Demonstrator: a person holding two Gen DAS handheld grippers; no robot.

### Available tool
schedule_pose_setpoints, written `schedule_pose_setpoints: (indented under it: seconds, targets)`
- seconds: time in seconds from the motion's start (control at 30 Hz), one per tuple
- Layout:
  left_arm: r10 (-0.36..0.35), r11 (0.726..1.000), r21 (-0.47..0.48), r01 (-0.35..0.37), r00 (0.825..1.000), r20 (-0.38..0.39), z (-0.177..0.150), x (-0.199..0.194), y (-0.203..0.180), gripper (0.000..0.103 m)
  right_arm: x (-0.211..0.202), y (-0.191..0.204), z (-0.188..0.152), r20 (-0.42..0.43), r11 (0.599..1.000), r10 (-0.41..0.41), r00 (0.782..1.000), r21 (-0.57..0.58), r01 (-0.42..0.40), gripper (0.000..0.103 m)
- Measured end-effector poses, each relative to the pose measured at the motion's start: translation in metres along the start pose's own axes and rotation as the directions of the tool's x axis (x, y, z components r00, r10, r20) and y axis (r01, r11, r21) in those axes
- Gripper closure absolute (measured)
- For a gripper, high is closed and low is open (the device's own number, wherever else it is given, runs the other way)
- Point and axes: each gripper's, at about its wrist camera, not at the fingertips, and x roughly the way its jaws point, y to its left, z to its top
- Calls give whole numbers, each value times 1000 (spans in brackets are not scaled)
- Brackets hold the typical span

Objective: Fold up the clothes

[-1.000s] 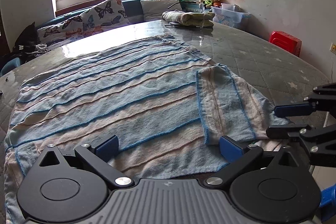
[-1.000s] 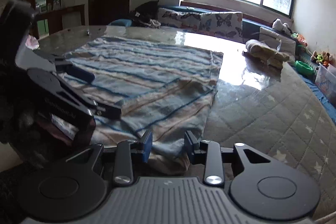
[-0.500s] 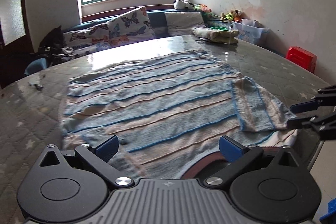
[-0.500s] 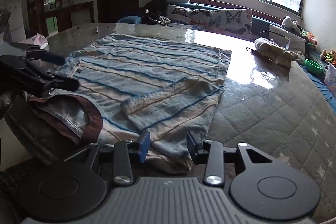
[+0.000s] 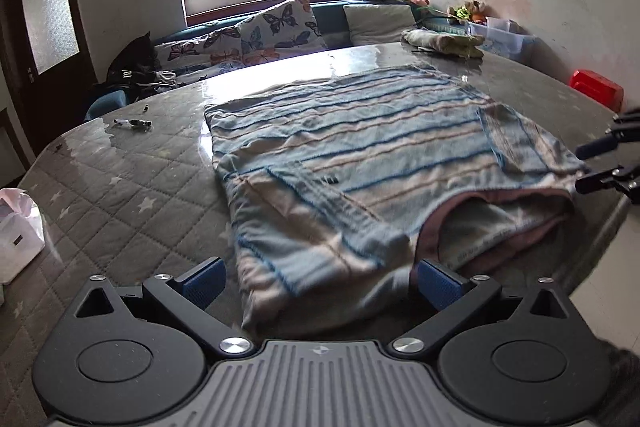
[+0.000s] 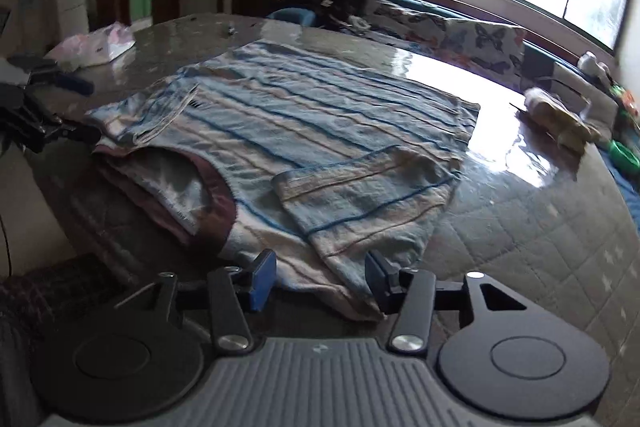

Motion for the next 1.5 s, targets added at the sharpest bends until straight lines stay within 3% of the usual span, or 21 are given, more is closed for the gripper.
schedule_pose_setpoints:
  seconds: [0.2,0.47,0.53,0.8,1.0,1.37,1.5]
  targets:
    - [15,1000,-23,-15,1000,-14,-10,-5,6,0,0,2,2,5,999,-34,999,-22,34,54]
    - [17,1000,-25,-17,1000,-7,-7,2,10,0,12,-3,1,-16,996,-90,996,-21,90,65]
    - [14,1000,-24,-14,1000,-17,-8,5,9,0,13,-4,0,-20,995,-101,995,-15,101,73]
    - [14,999,-35,-16,999,-42,-11,14,10,0,13,0,-5,-24,990,-117,993,-83,114,74]
    - [13,999,-35,-15,998,-56,-13,18,10,0,10,1,-6,4,981,-168,986,-96,167,97]
    - [6,999,-41,-8,998,-63,-14,20,12,0,1,-1,-18,-6,966,-231,973,-118,229,99]
    - [10,999,-39,-13,998,-64,-13,19,11,0,-5,-2,-18,-7,973,-207,978,-102,205,89]
